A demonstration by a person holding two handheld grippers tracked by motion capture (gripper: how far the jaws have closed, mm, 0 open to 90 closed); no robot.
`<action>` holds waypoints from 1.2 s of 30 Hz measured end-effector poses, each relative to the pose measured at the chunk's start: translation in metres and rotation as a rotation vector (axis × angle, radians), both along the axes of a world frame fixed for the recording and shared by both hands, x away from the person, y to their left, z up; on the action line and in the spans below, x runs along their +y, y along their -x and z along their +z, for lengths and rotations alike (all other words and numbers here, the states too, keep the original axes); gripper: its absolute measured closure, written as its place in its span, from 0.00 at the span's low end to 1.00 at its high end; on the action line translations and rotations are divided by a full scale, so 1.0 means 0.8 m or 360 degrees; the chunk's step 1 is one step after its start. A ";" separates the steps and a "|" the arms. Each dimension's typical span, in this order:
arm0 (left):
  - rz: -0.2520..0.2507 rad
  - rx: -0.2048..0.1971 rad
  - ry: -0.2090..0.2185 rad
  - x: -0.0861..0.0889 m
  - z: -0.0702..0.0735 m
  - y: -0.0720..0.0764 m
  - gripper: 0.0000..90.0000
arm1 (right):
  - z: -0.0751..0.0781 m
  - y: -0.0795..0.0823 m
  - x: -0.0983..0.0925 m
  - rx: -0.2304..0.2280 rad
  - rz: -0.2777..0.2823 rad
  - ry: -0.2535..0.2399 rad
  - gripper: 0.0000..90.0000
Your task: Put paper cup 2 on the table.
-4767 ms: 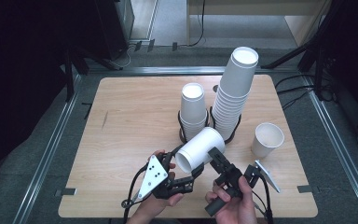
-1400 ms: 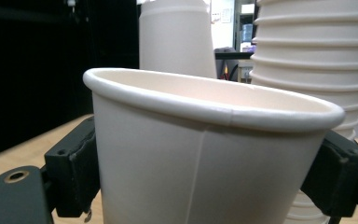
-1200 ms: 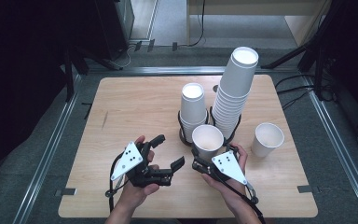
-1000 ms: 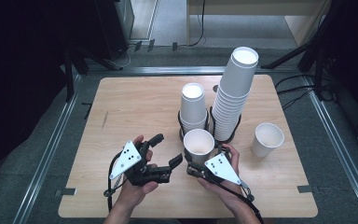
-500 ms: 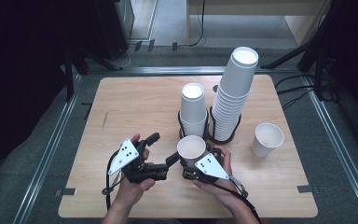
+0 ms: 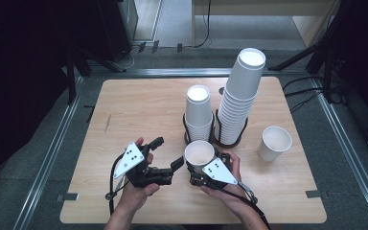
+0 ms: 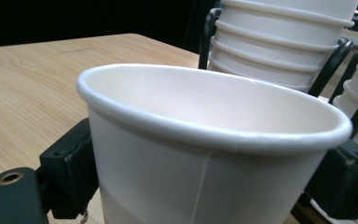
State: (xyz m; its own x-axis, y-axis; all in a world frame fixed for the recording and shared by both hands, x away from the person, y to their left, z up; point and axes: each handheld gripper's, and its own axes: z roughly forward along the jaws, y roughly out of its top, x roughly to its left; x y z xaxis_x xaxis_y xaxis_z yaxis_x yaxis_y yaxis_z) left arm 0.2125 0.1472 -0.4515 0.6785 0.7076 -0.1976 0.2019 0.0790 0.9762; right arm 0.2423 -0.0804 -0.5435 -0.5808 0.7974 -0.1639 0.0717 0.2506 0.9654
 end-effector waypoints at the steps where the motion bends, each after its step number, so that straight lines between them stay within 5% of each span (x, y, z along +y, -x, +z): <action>1: 0.0001 0.0000 -0.0003 0.000 0.000 0.000 0.08 | 0.000 0.001 -0.001 -0.0007 0.0000 0.0013 0.12; 13: 0.0043 0.0015 -0.0009 0.005 -0.007 -0.005 0.08 | -0.005 0.001 -0.013 0.0068 -0.0033 0.0000 0.11; 21: 0.0038 0.0028 -0.0002 0.005 -0.010 -0.006 0.08 | -0.003 0.005 -0.015 0.0141 0.0060 0.0008 0.00; 29: 0.0040 0.0068 0.0034 0.008 -0.013 -0.004 0.08 | 0.004 0.009 -0.030 0.0123 0.0020 0.0018 0.00; 36: 0.0107 0.0109 -0.0019 0.023 -0.022 0.002 0.08 | 0.012 0.015 -0.061 0.0099 0.0008 0.0023 0.00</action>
